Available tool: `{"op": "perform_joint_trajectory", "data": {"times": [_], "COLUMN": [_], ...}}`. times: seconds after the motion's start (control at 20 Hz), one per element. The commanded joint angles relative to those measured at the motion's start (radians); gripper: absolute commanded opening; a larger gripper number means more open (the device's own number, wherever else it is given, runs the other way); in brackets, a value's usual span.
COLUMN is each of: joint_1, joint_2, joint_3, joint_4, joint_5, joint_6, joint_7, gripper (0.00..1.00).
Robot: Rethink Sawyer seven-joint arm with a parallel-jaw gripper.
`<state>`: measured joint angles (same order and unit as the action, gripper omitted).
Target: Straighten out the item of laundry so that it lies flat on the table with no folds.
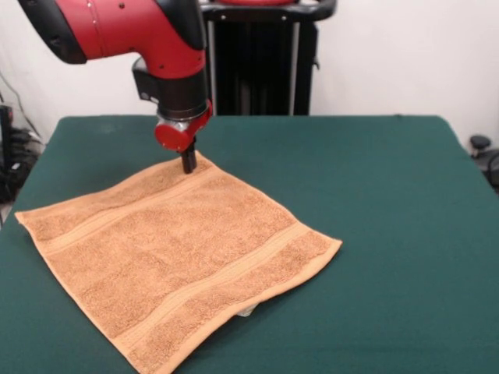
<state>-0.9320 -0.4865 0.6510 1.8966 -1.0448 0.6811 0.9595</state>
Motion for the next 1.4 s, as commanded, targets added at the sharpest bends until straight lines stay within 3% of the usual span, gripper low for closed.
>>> {"op": "perform_joint_trajectory", "data": {"times": [0.05, 0.35, 0.95, 1.4], "joint_1": [0.041, 0.003, -0.041, -0.044], "joint_2": [0.083, 0.095, 0.049, 0.062], "joint_3": [0.046, 0.033, 0.03, 0.04], "joint_4": [-0.036, 0.007, 0.134, 0.142], "joint_5": [-0.13, -0.067, 0.054, 0.046], "joint_6": [-0.049, 0.061, 0.201, 0.21], "joint_7": [-0.293, -0.388, -0.467, -0.465], "gripper": [0.0, 0.0, 0.0, 0.0]}}
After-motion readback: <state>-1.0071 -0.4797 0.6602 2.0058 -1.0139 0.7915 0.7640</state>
